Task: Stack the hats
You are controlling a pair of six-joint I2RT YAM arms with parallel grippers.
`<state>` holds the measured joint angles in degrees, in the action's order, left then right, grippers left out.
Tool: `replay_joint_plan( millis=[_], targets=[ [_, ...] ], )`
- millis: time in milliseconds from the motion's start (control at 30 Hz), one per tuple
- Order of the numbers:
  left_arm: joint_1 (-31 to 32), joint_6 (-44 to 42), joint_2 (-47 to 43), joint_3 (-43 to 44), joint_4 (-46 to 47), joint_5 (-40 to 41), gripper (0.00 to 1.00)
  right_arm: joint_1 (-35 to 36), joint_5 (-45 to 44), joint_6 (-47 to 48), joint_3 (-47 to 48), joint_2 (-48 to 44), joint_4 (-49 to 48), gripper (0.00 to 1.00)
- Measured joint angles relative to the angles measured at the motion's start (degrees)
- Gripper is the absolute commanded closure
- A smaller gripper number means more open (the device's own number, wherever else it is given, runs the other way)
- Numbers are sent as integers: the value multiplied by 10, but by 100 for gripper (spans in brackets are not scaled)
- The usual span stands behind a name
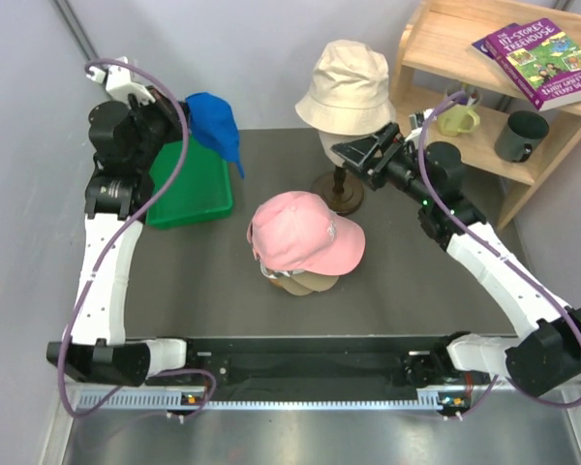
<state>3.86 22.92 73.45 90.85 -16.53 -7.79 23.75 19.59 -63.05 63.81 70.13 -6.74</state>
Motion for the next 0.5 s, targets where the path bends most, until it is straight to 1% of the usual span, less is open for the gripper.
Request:
replay_joint_plan(
  millis=[67, 167, 233, 300, 500],
  targets=[
    [23, 6, -20, 0, 2, 2, 100, 17, -1, -26, -8, -6, -13, 11],
    [84, 10, -37, 4, 2, 15, 100, 50, -6, -77, -23, -12, -42, 11],
    [135, 11, -38, 12, 3, 28, 100, 77, -11, -115, -43, -18, -77, 10],
    [170, 13, -39, 15, 3, 35, 100, 101, -21, -160, -76, -26, -123, 10],
    [235, 25, -39, 15, 9, 59, 100, 157, -74, -269, -177, -51, -221, 8]
  ],
)
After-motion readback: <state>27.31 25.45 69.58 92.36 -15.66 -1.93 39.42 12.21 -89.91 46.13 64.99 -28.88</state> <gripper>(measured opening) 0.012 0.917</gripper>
